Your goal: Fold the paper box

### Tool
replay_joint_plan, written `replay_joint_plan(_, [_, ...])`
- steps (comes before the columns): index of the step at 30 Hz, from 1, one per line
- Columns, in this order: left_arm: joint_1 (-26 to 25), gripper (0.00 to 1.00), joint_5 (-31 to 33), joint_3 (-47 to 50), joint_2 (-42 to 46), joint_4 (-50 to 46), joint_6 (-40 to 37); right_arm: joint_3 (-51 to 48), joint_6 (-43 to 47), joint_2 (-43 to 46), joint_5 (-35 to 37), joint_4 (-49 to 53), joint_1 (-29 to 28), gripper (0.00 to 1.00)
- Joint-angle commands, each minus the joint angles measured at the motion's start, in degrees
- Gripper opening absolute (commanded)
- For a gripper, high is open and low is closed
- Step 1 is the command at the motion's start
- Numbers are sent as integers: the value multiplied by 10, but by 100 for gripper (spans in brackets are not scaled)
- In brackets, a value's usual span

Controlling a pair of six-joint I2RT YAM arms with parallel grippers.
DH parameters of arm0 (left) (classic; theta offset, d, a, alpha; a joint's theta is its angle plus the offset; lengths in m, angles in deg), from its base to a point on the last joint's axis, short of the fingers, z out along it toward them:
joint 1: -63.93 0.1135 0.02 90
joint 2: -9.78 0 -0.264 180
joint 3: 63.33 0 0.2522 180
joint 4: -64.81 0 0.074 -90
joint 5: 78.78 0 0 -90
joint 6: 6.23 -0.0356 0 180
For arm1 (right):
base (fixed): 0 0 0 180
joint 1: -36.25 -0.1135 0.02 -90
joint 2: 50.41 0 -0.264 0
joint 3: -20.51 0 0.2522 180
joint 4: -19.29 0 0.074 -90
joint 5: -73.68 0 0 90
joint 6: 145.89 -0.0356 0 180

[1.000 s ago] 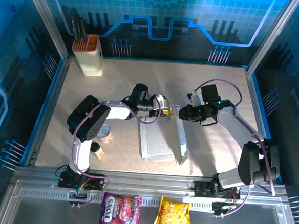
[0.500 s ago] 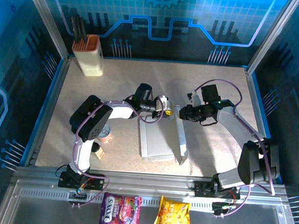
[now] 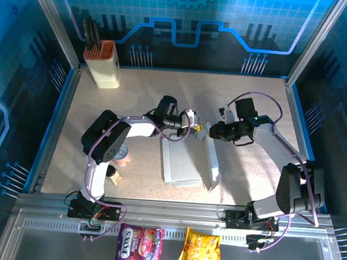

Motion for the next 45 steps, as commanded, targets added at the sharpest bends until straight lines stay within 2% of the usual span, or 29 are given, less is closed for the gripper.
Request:
replay_joint_plan(1, [-16, 0, -18, 6, -4, 16, 17, -2, 9, -17, 13, 20, 5, 27])
replay_joint_plan(13, [-31, 0, 77, 60, 28, 45, 30, -7, -10, 18, -47, 8, 12, 36])
replay_joint_plan(15, [-34, 0, 88, 63, 32, 46, 35, -10, -9, 14, -28, 12, 12, 36])
replay_joint_plan(18, [-41, 0, 112, 72, 42, 39, 44, -8, -4, -3, 40, 31, 12, 35])
replay_joint_plan(20, [-47, 0, 130, 82, 52, 38, 54, -9, 0, -12, 53, 33, 12, 33])
replay_joint_plan(26, [-69, 0, 192, 128, 89, 54, 94, -23, 20, -9, -27, 14, 4, 30])
replay_joint_plan(29, [-82, 1, 216, 151, 100, 74, 122, -21, 37, -7, -29, 28, -4, 30])
replay_joint_plan(33, [-90, 13, 221, 162, 95, 90, 136, -21, 45, -7, -29, 32, -6, 29])
replay_joint_plan(41, [-95, 28, 217, 140, 84, 61, 127, -19, 46, -11, -29, 32, -7, 28])
replay_joint_plan(45, [-105, 28, 214, 136, 86, 49, 135, -19, 46, -9, -33, 32, -8, 27])
